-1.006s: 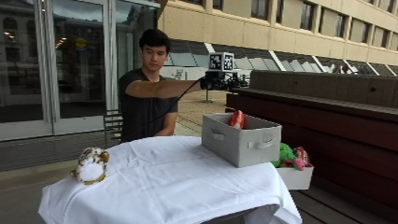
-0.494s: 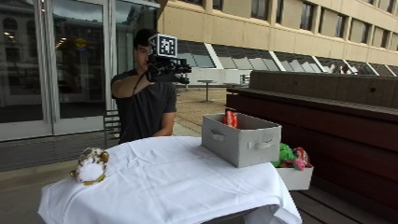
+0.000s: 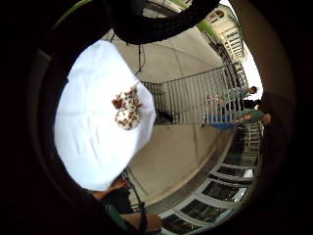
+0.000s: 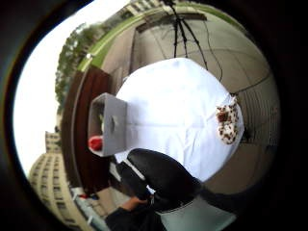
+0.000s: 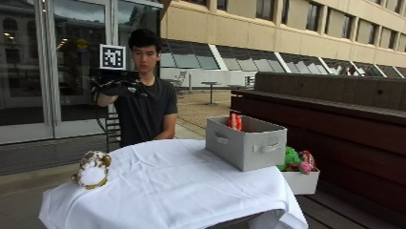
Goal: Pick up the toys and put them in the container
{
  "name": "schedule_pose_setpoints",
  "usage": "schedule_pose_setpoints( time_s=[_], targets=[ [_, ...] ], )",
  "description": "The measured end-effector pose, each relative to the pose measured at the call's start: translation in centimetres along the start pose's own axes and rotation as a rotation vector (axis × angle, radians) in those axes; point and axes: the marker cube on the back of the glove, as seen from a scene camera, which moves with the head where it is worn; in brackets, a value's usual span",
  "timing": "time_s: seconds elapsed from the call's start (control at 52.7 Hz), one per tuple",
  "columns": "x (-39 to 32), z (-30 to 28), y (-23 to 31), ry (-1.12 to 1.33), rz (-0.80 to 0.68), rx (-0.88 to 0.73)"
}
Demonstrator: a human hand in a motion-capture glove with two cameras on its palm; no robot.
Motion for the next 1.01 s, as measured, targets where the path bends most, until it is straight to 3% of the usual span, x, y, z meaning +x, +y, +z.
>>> schedule_pose_setpoints(
  time_s=[0.133,0.209,0.285,0.437,0.532,0.645,0.74,1.006],
  targets=[
    [3.1,2.8,0.2,-0.004,-0.045,-0.067],
    [3.8,4.8,-0.8,-0.019,0.072,0.002],
    [4.8,7.1,-1.7,-0.024,0.064,0.079],
    [6.4,11.6,-1.9,-0.027,0.009,0.032],
    [6.9,14.3,-1.9,-0.04,0.089,-0.023],
    [8.0,17.1,-2.7,-0.041,-0.034,0.025],
    [8.2,19.2,-1.7,-0.045,0.109,-0.116],
    [8.8,25.1,-1.2,-0.144,0.17,-0.246]
  ],
)
